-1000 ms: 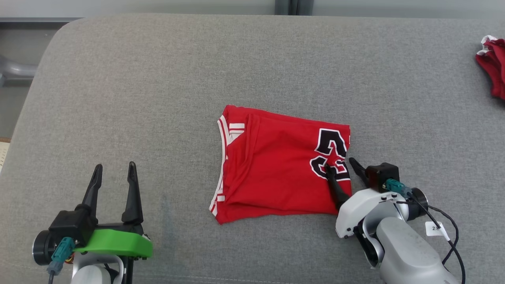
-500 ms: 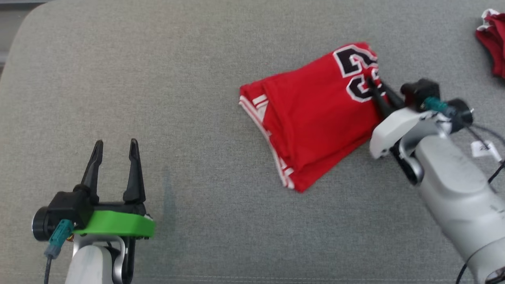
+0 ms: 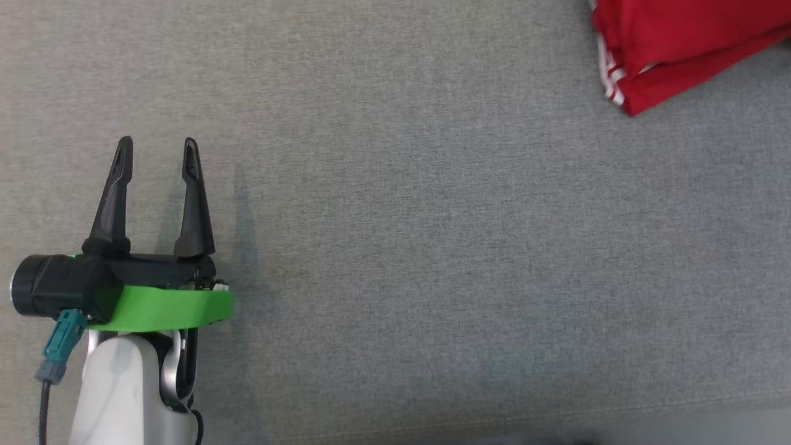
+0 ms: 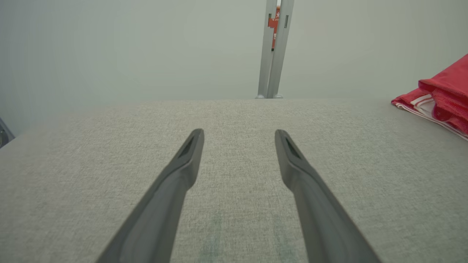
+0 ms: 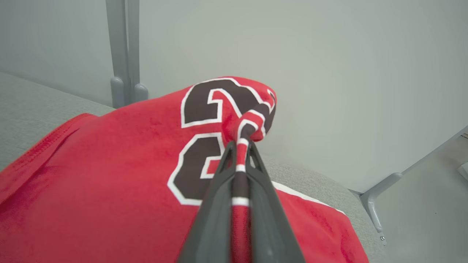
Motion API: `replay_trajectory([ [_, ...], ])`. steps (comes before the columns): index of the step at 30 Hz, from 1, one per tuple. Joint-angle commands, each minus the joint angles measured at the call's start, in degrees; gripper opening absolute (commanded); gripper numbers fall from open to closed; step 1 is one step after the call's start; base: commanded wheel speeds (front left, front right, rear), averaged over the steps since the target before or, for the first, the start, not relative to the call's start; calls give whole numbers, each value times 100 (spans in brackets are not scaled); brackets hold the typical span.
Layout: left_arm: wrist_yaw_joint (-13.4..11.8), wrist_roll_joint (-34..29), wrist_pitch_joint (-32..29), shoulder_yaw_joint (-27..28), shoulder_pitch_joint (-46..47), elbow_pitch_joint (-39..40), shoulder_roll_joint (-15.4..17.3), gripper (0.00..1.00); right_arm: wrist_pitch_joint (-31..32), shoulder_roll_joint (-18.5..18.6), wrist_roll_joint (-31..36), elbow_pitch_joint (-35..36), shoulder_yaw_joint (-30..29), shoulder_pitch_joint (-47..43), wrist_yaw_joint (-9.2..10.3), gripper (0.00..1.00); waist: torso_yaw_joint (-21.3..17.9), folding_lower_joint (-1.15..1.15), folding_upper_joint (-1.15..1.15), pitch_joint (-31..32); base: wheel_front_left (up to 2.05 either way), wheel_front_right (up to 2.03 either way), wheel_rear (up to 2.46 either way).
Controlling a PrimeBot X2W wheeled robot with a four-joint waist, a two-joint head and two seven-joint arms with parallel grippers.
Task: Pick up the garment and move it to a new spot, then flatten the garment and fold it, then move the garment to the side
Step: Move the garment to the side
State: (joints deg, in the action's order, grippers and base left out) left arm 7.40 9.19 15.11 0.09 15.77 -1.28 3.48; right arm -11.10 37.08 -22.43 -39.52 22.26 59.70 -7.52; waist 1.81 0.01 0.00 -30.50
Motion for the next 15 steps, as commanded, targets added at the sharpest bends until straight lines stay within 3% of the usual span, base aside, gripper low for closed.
replay_trajectory([
  [1,17,-92,0,10,122,117,92,100,68,235,-99,59,-49,147,6,0,-528,-1,0,-548,0,0,0],
  [8,16,-182,0,-74,88,607,271,100,396,1144,-487,118,-270,455,6,0,-667,-1,0,-789,0,0,0],
  [15,11,-219,0,-116,-40,945,354,100,724,1627,-562,-152,-51,782,7,0,-529,-1,0,-864,0,0,0],
])
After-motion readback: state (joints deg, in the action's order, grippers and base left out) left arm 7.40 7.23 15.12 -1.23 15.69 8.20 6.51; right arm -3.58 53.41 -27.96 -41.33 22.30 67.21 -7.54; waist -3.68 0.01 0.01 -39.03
